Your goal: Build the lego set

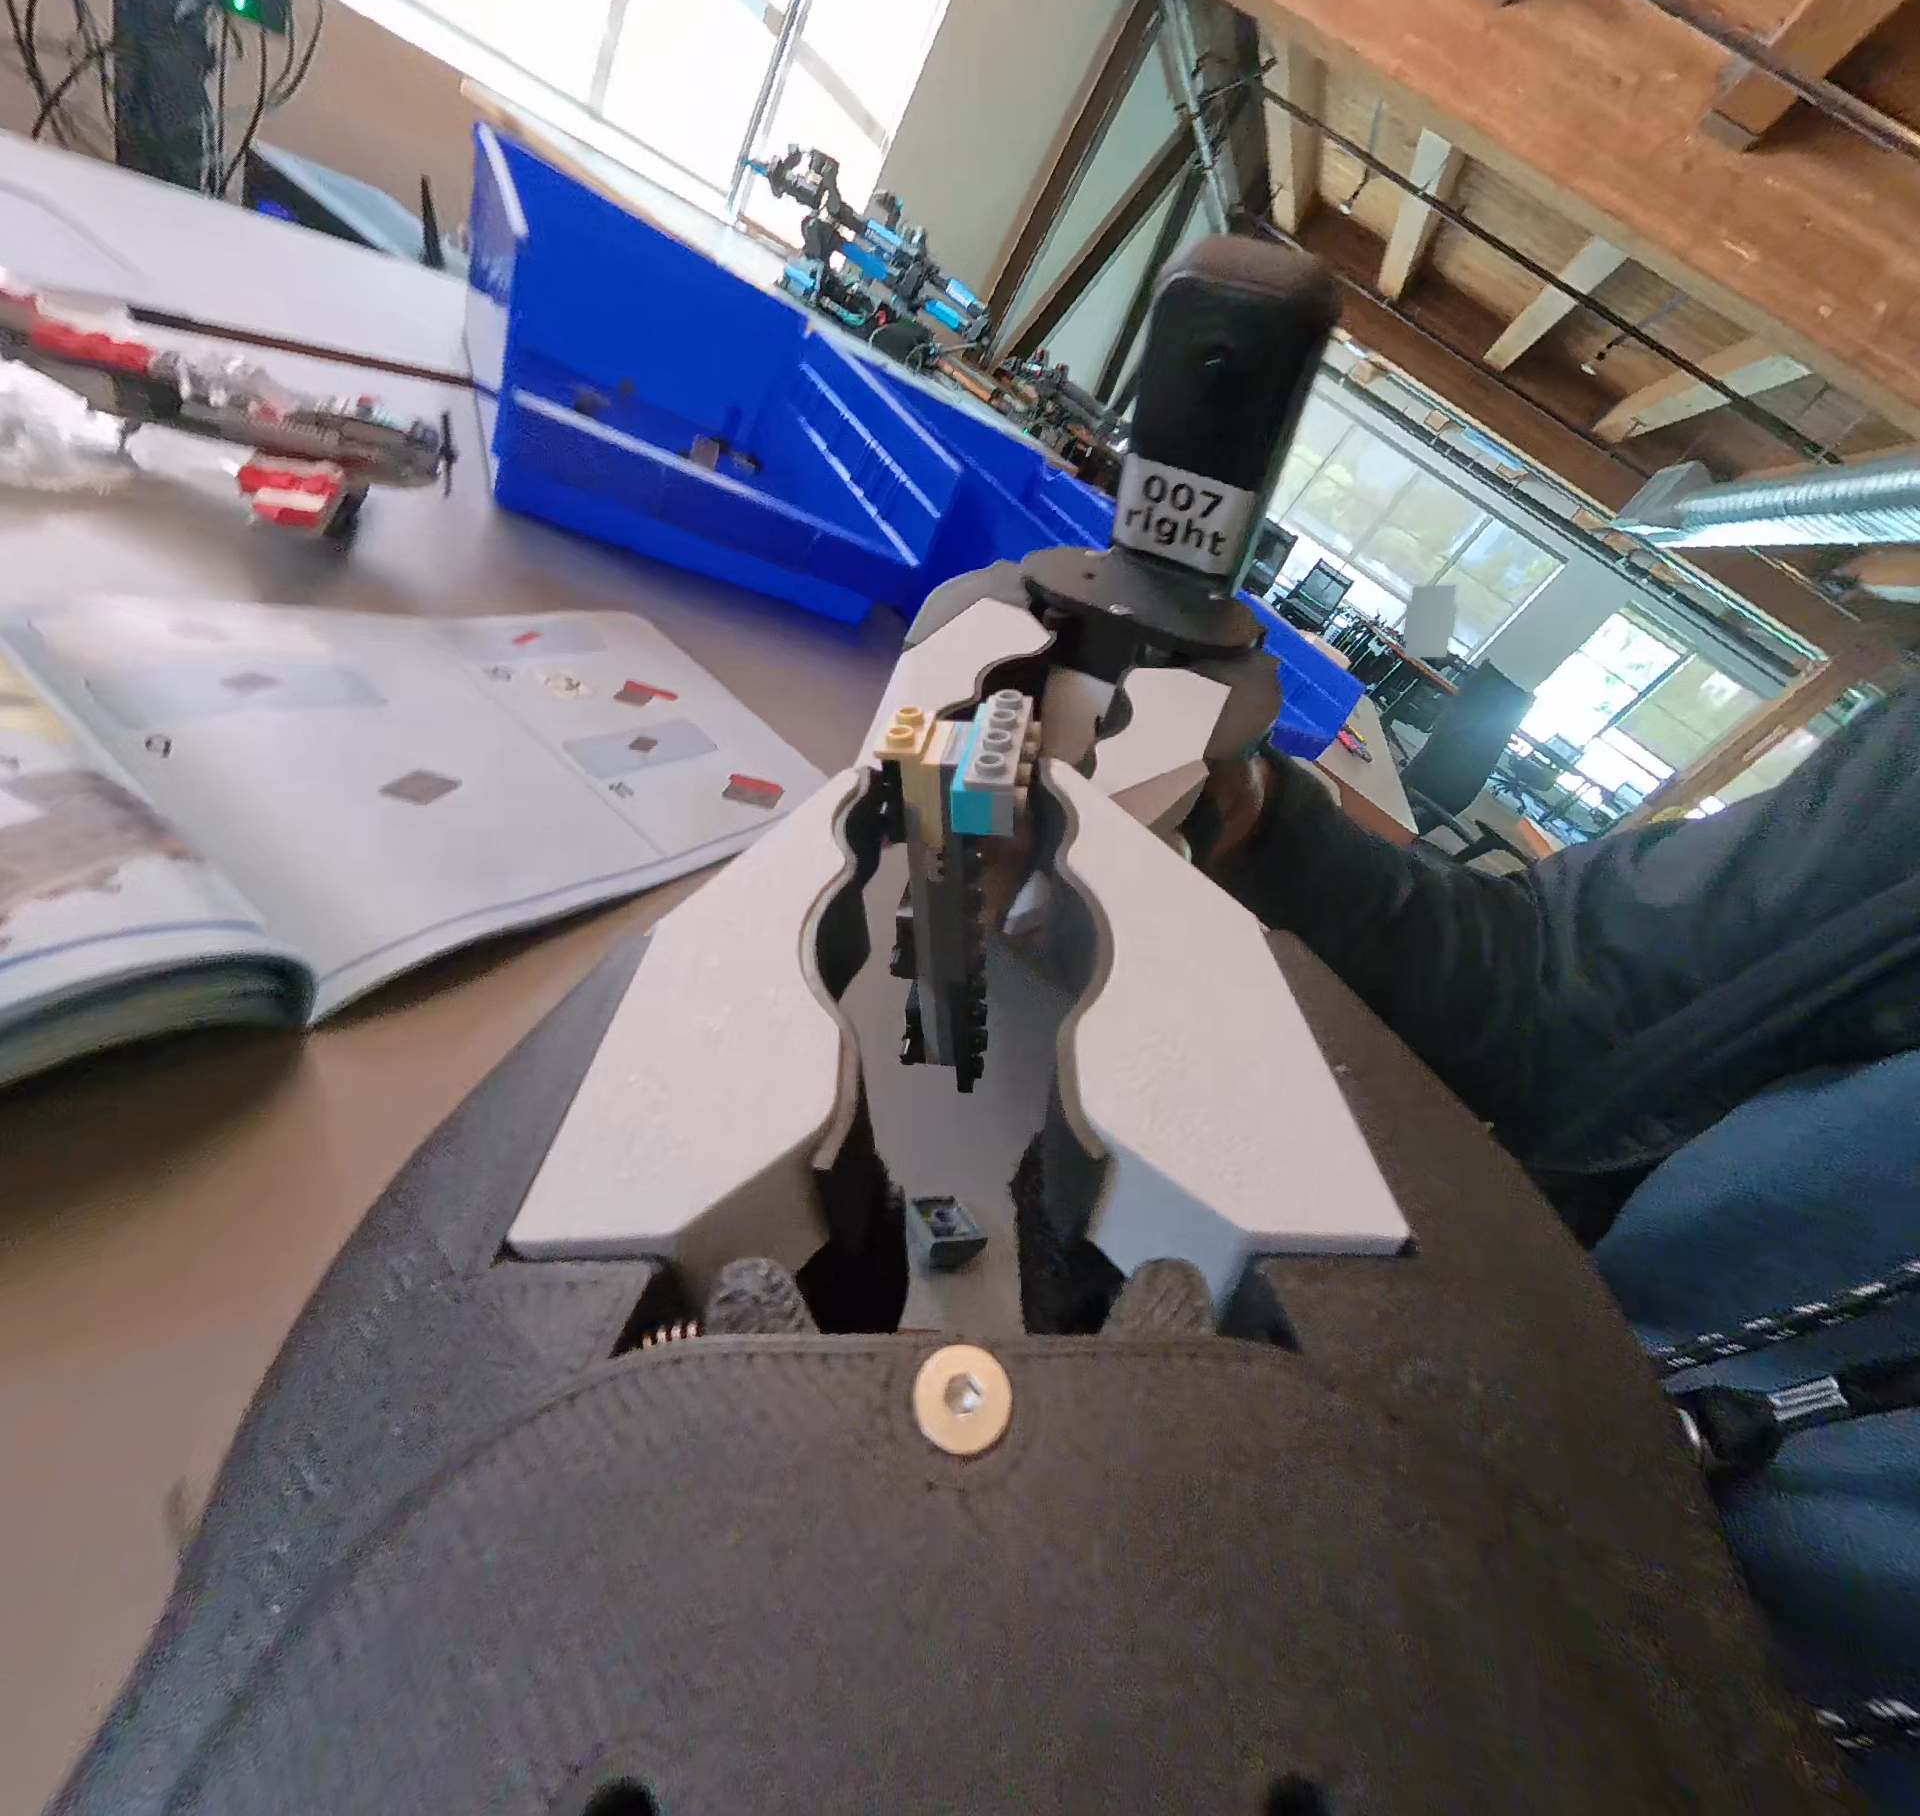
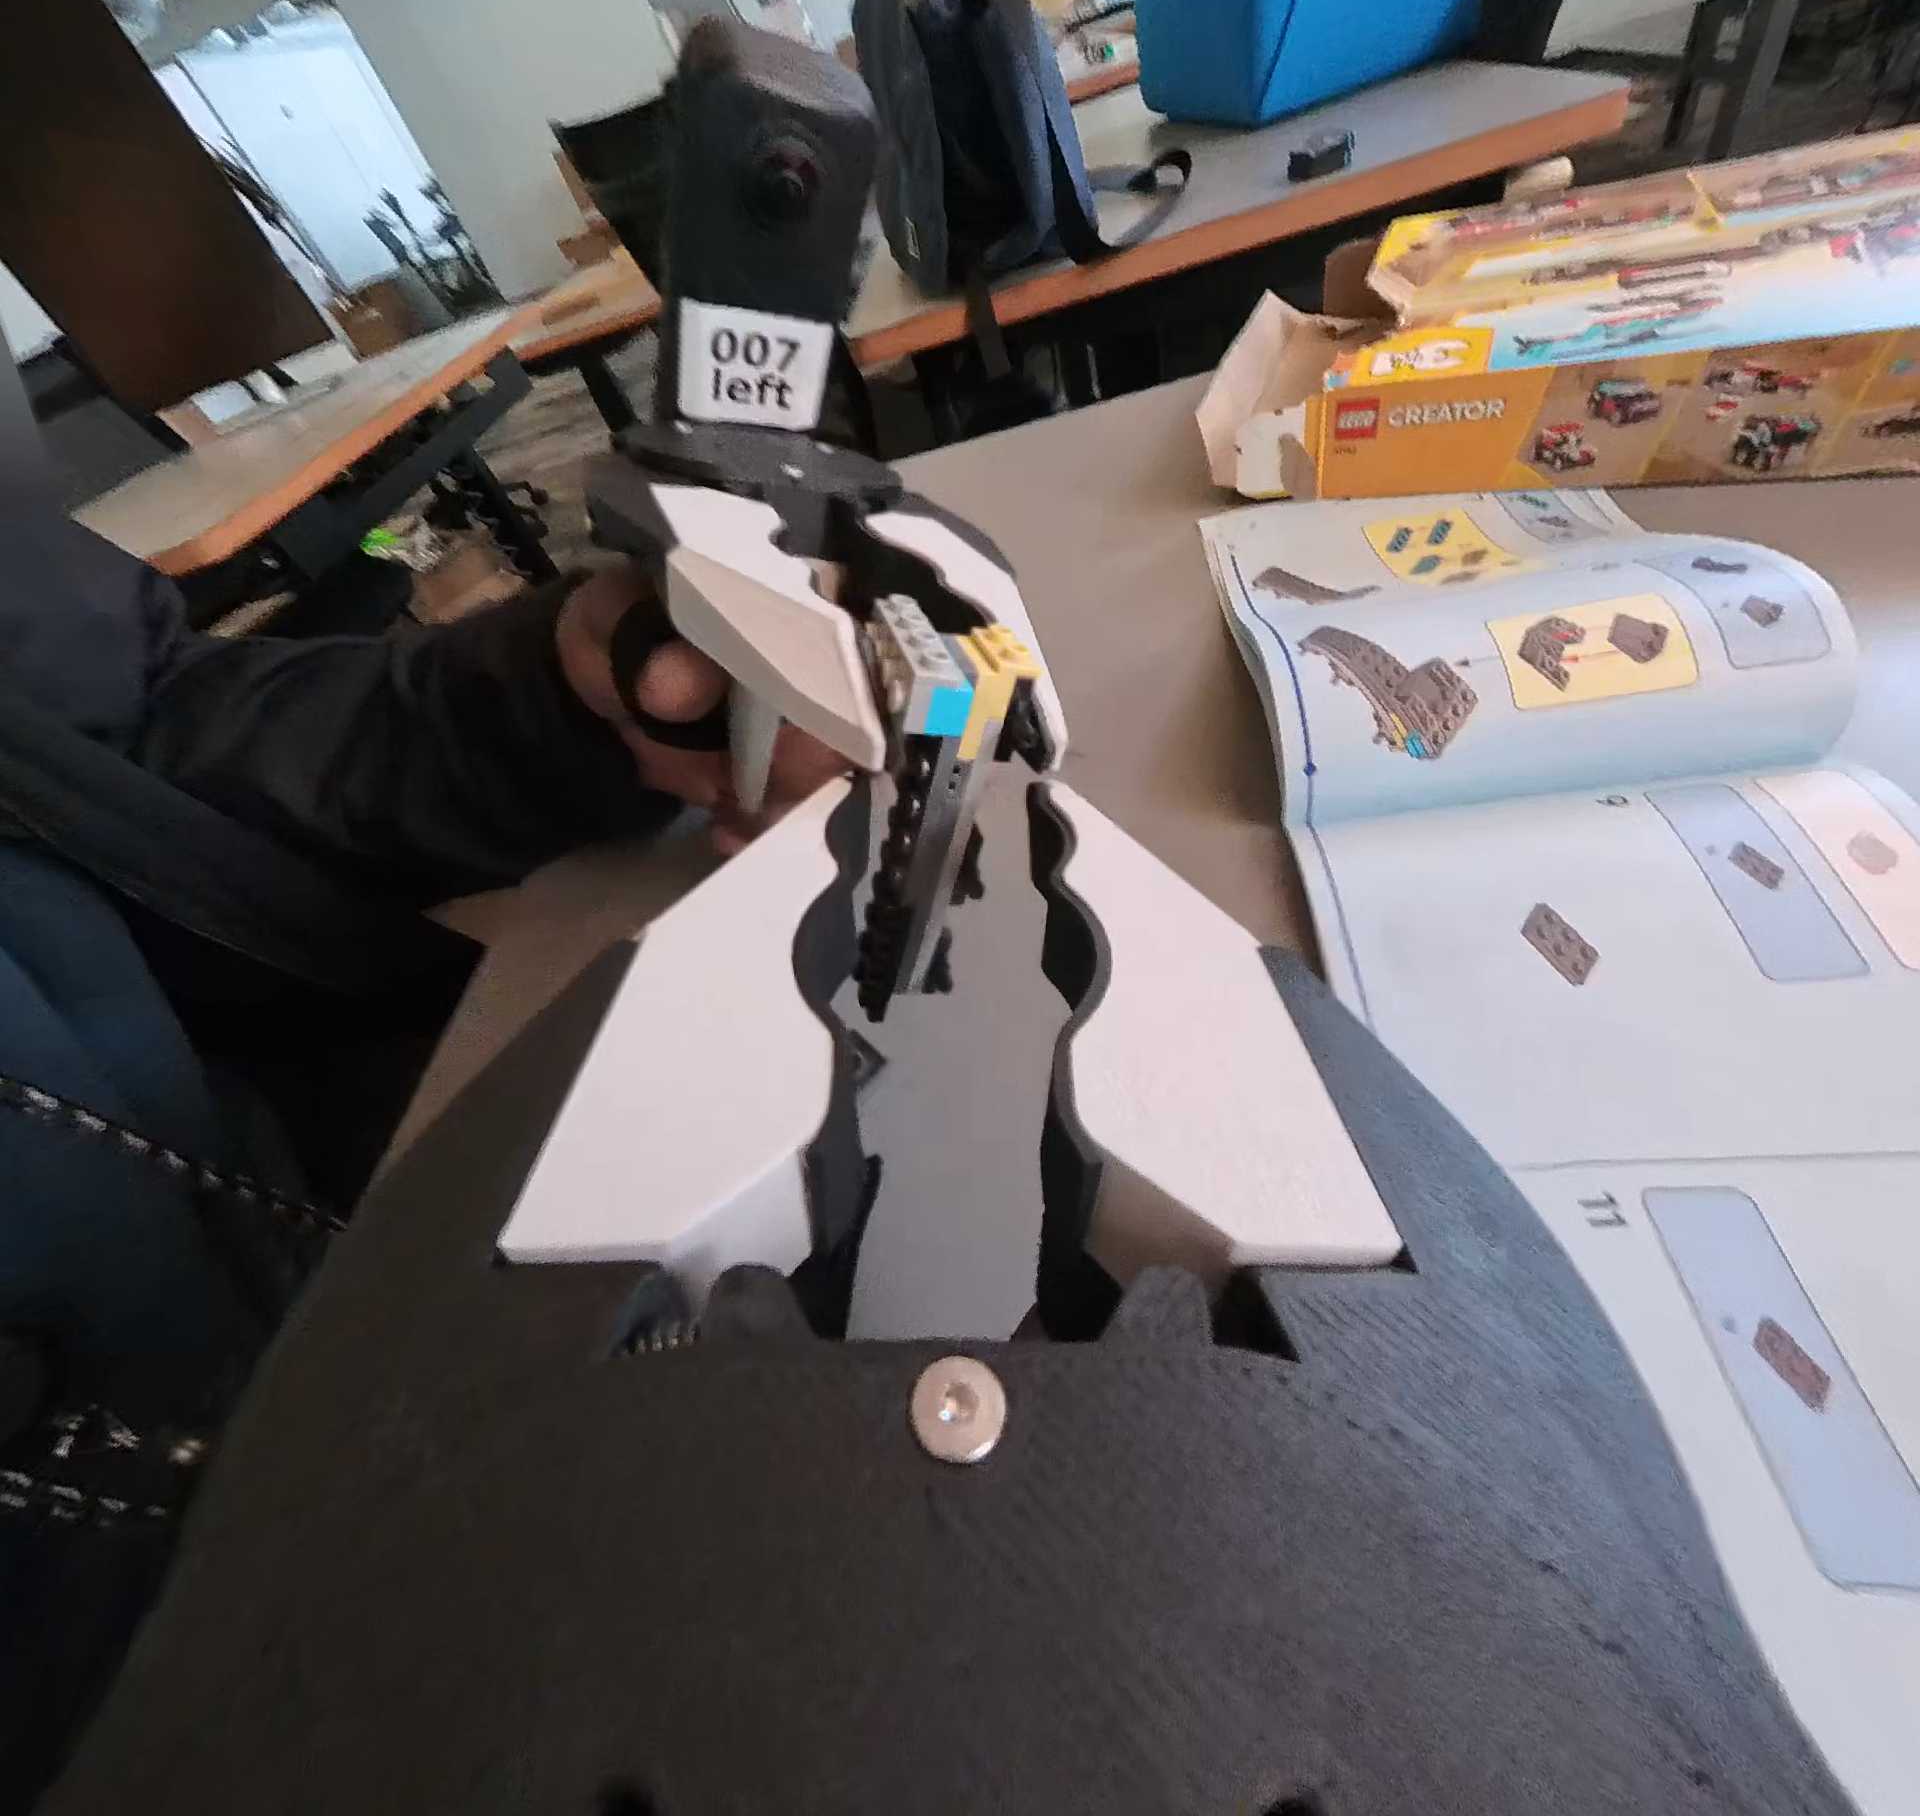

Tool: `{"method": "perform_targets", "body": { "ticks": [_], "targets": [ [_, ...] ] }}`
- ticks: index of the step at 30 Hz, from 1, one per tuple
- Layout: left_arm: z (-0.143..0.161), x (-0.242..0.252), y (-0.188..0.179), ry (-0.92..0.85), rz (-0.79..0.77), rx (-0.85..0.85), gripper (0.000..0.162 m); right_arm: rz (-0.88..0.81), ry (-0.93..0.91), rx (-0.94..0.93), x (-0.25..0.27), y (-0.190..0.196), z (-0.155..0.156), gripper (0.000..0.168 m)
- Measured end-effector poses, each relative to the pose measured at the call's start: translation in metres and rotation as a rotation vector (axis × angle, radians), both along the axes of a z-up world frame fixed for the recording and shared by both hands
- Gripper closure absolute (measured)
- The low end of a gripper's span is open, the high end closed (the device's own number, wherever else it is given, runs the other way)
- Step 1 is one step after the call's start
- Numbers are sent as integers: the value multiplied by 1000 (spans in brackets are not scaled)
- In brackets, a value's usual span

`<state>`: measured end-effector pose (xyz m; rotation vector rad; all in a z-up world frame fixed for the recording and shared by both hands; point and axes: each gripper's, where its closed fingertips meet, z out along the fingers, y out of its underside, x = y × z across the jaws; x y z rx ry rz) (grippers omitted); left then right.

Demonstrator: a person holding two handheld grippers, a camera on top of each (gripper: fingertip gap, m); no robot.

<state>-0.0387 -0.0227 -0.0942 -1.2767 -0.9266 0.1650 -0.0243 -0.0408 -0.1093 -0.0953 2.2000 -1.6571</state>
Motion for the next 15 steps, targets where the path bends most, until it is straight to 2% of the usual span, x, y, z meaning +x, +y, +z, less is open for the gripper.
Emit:
{"method": "perform_targets", "body": {
  "ticks": [8, 15],
  "targets": [
    [-38, -9, -33, -288, 68, -9, 135, -54, 85, 109, -19, 3, -24, 136],
    [-56, -7, -28, -411, 35, -55, 135, -35, 171, 193, -14, 3, -42, 137]
  ]
}}
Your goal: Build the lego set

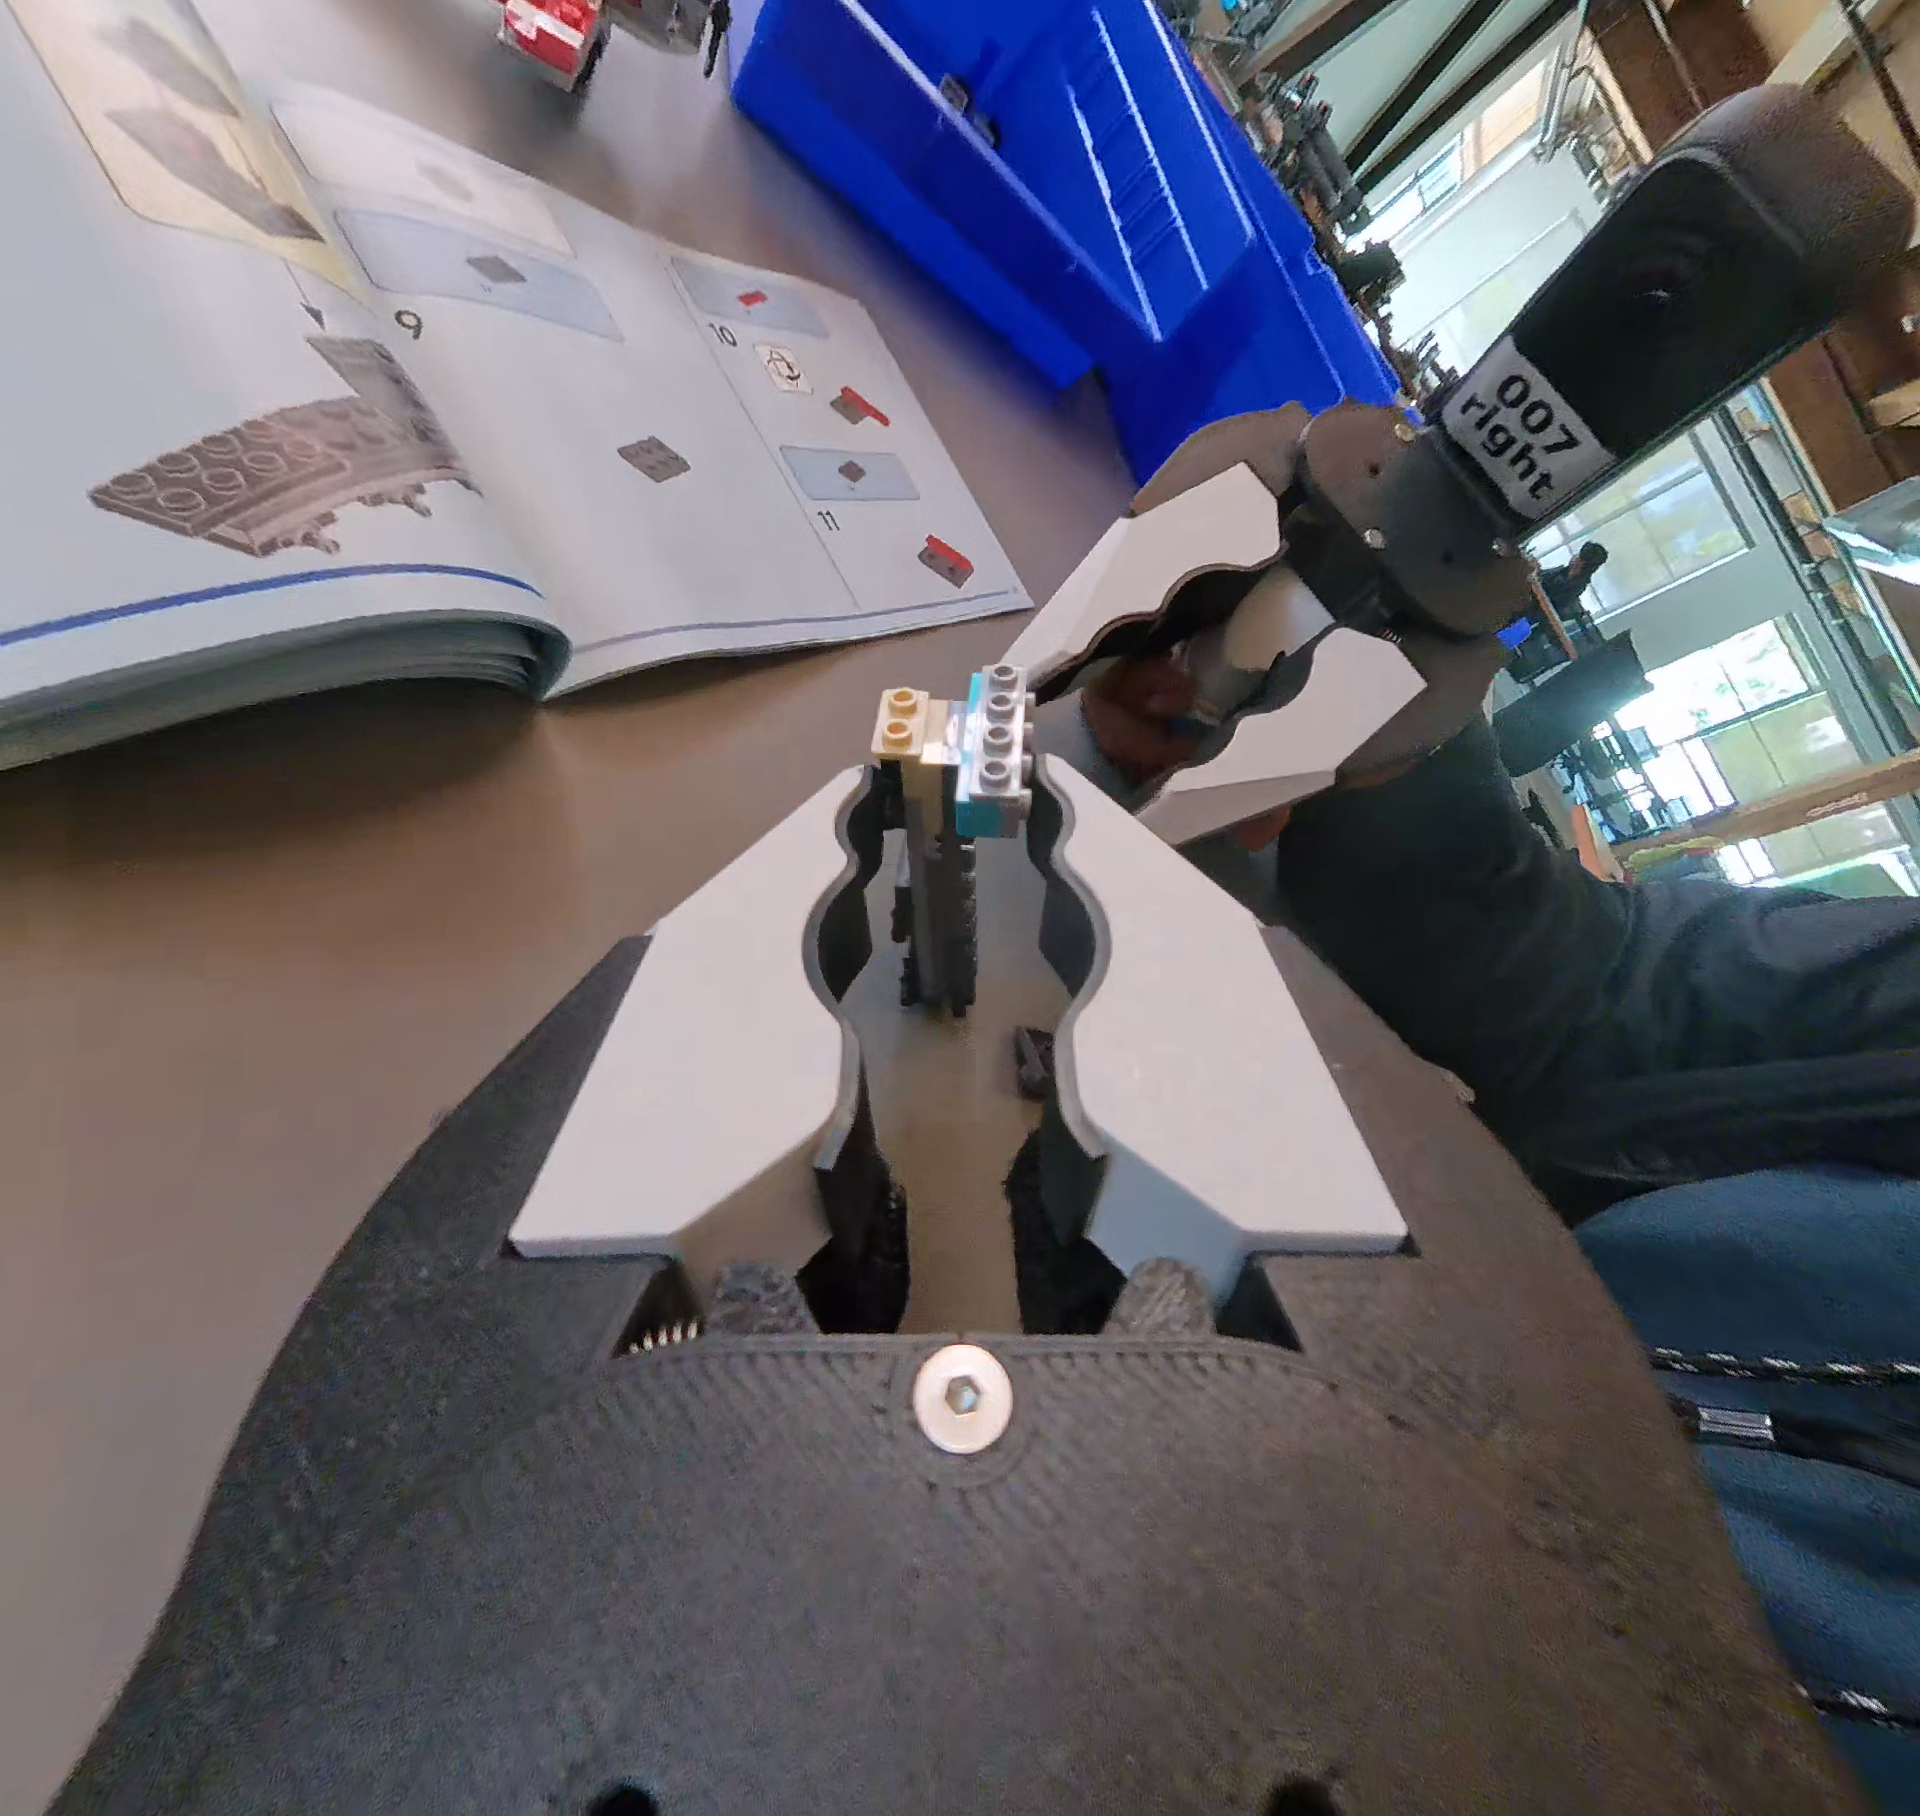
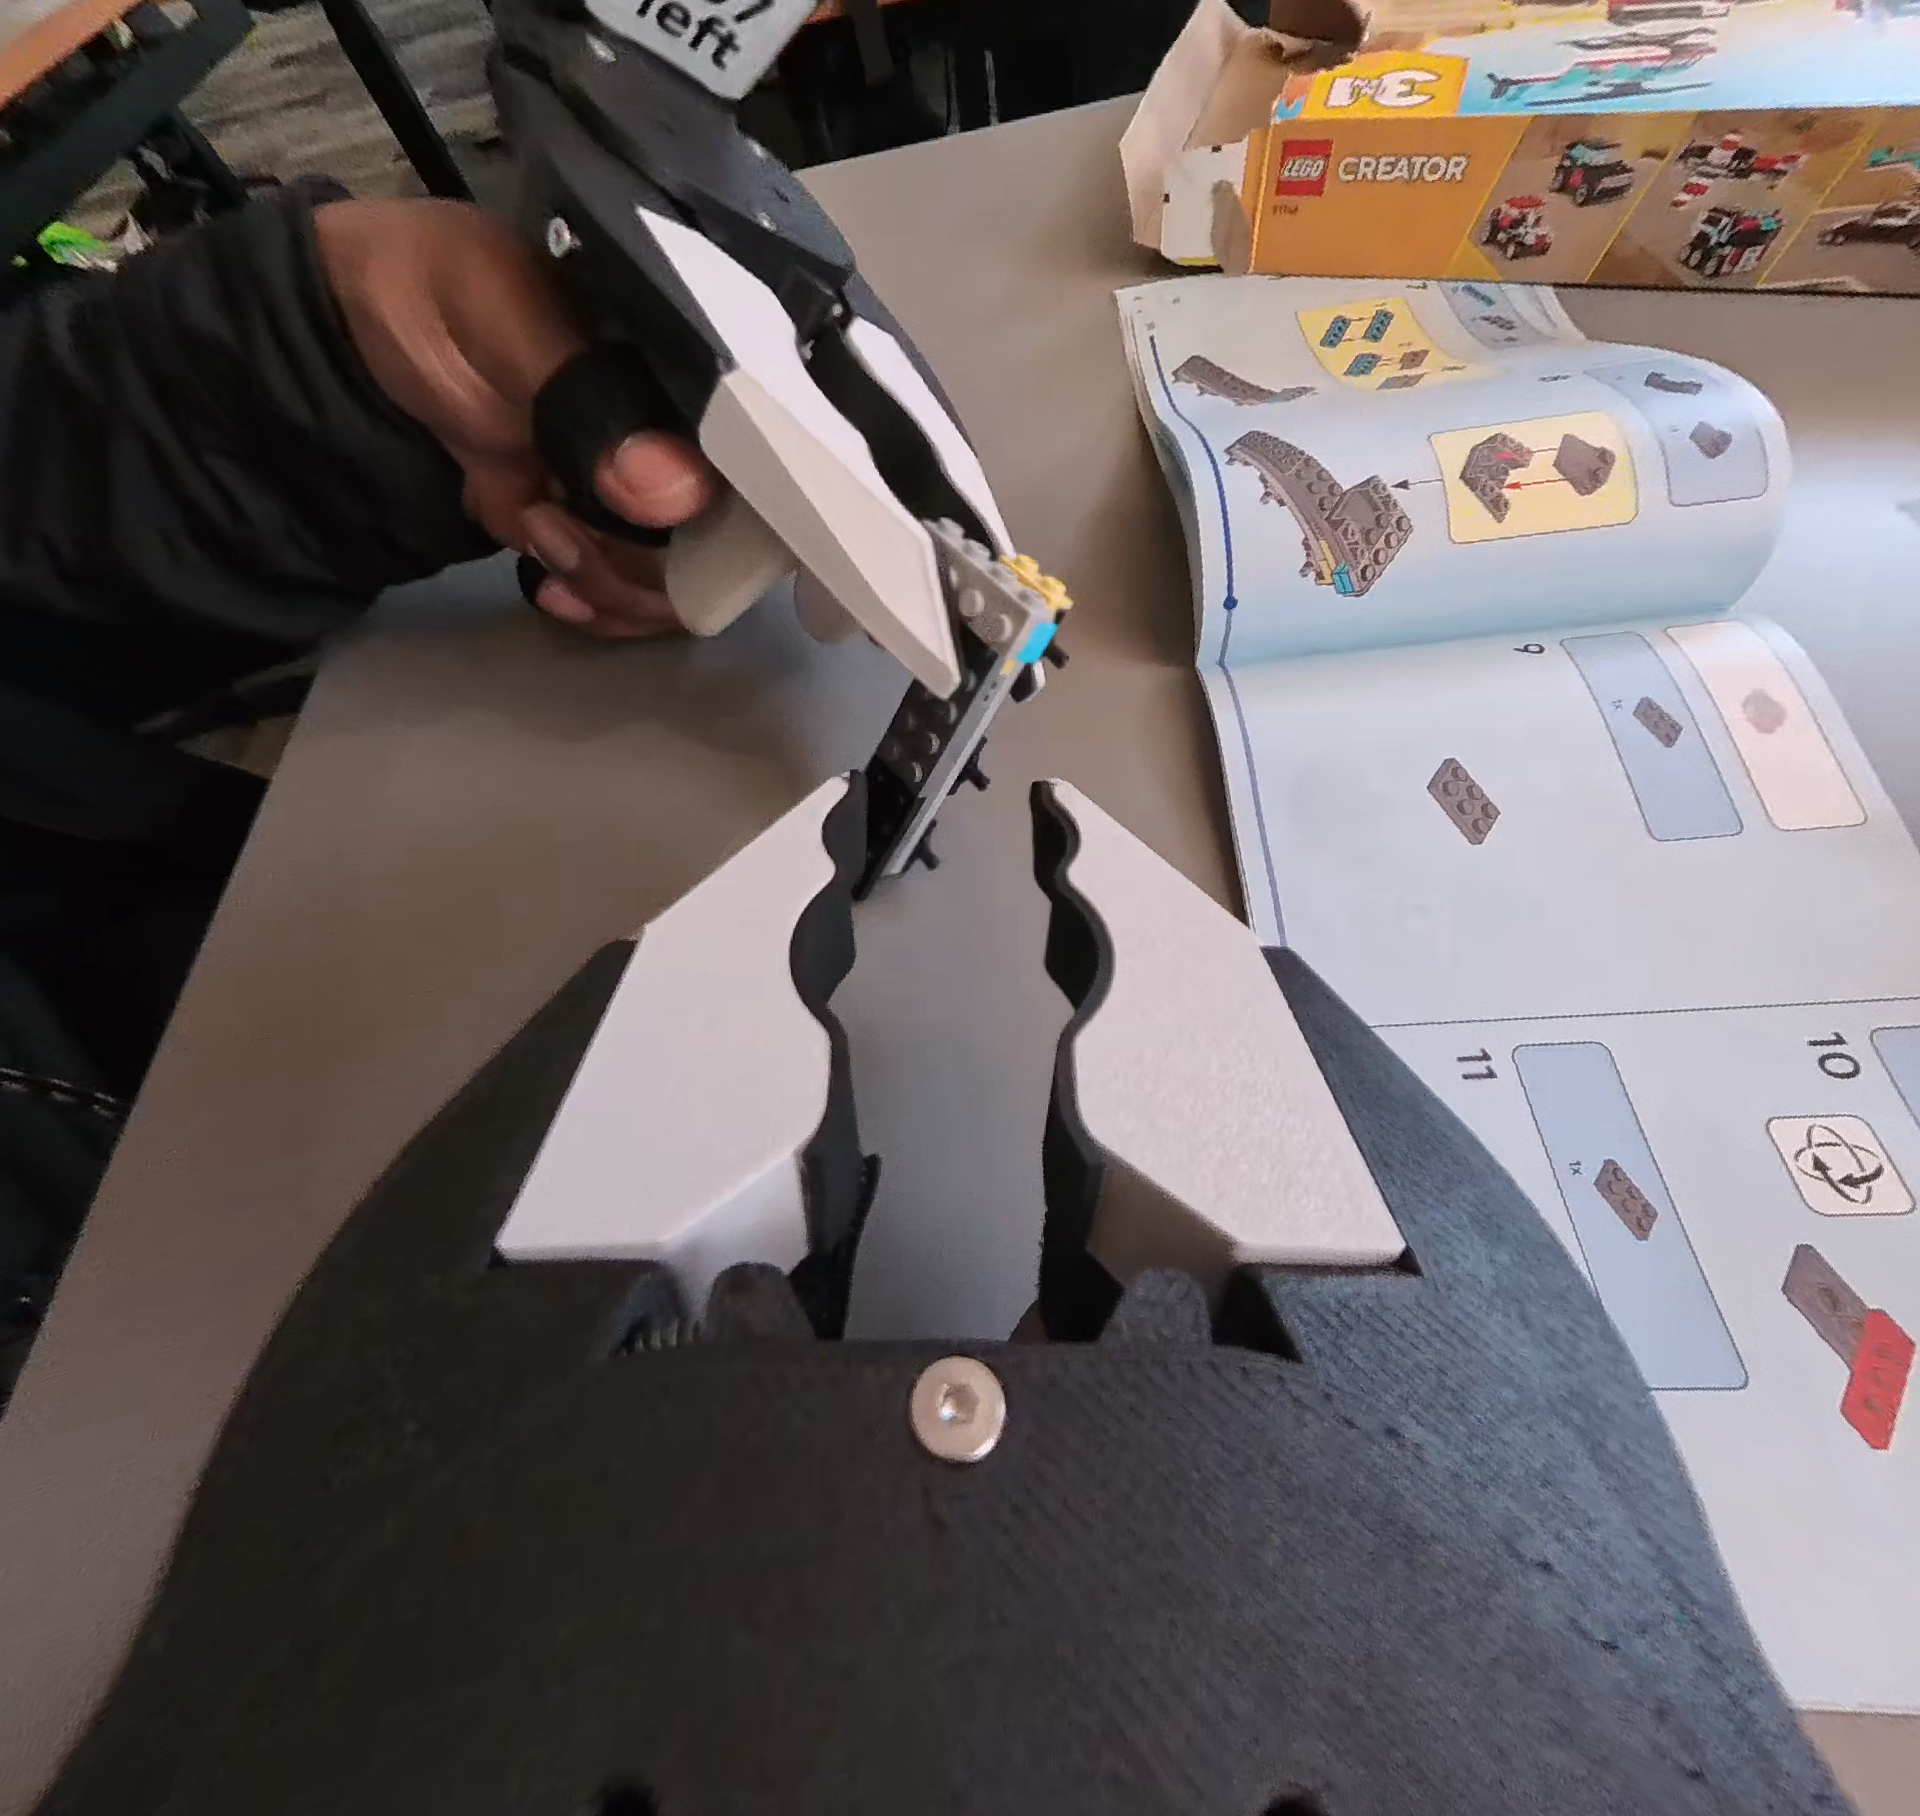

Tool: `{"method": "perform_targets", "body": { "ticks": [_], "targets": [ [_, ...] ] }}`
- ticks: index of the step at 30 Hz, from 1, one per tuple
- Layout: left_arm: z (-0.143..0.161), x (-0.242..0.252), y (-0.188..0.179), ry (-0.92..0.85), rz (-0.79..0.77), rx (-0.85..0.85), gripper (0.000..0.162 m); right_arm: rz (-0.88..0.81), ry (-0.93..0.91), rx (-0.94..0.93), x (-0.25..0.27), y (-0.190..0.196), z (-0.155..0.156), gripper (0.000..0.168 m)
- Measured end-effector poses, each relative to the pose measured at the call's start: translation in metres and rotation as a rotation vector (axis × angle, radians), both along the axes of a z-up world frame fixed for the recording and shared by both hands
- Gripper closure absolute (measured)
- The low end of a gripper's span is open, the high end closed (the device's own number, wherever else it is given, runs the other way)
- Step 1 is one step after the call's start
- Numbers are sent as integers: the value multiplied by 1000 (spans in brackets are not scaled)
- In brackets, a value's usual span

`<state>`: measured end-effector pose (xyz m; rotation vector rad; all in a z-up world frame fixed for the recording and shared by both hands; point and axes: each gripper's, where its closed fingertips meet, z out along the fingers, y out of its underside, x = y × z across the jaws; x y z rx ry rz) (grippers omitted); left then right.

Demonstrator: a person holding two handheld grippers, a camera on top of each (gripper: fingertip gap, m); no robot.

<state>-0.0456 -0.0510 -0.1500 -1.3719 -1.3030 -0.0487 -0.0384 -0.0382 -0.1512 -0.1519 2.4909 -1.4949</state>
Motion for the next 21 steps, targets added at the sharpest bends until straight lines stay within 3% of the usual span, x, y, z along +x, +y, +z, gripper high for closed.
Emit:
{"method": "perform_targets", "body": {
  "ticks": [14, 21],
  "targets": [
    [-5, -2, -7, -50, 63, 18, 135, 15, 117, 79, 4, 8, -10, 137],
    [-3, 3, -10, -58, 77, 53, 133, -93, 56, 82, 9, 43, -11, 137]
  ]
}}
